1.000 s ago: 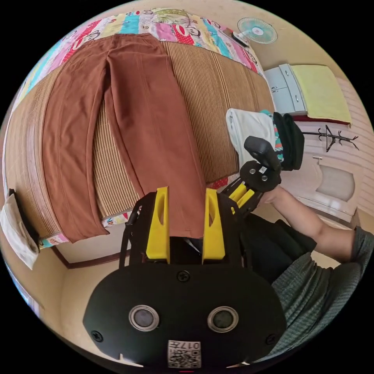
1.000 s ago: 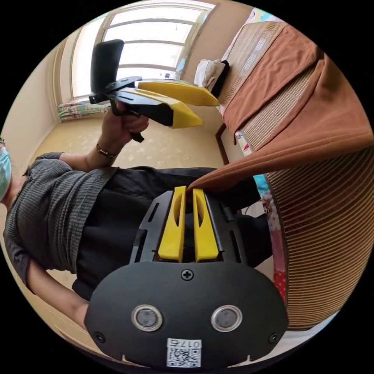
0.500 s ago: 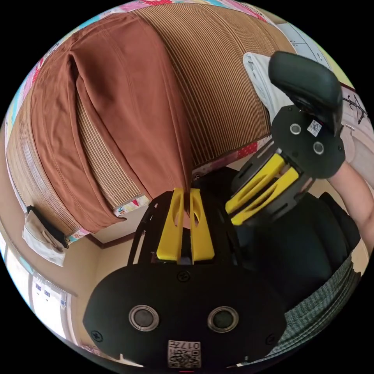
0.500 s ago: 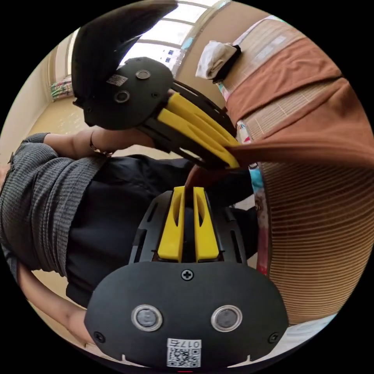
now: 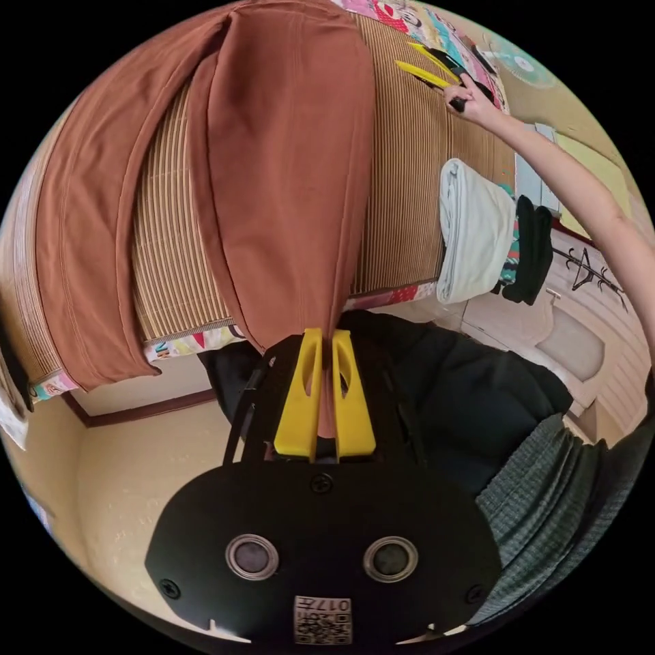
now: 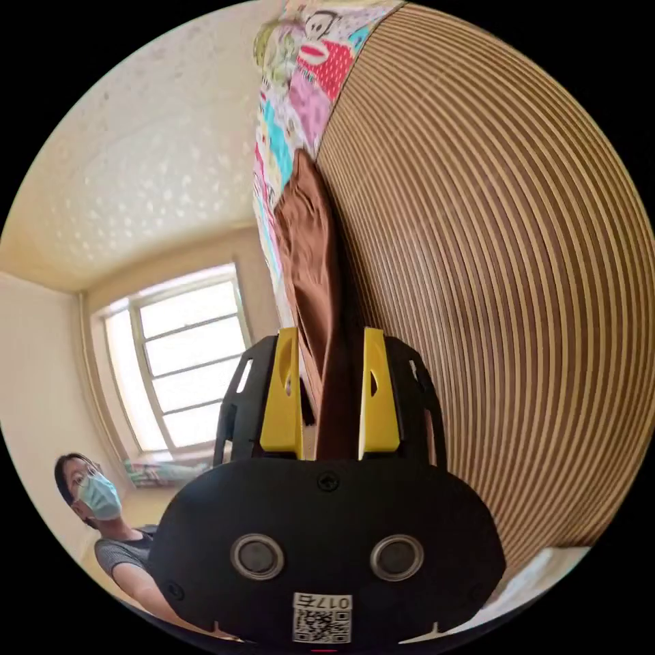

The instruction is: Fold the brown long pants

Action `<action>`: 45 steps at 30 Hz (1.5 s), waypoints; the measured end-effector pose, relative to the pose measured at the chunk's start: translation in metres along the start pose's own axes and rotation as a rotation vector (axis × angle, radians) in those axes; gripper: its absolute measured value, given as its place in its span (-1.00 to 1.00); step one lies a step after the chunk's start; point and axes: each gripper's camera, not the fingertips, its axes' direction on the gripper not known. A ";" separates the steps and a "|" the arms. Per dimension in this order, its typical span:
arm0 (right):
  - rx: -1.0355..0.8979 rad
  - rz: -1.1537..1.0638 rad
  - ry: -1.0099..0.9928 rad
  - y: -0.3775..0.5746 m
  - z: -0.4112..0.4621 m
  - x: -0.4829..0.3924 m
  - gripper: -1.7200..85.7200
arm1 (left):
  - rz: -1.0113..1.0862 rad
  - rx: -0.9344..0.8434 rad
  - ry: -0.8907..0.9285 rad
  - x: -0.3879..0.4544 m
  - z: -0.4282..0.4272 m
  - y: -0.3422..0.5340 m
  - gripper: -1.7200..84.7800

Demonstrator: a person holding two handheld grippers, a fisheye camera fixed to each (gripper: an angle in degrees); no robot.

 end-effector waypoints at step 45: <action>-0.419 -0.118 0.263 0.455 0.449 -0.008 -0.76 | -0.037 -0.008 0.293 -0.416 -0.343 0.218 -0.87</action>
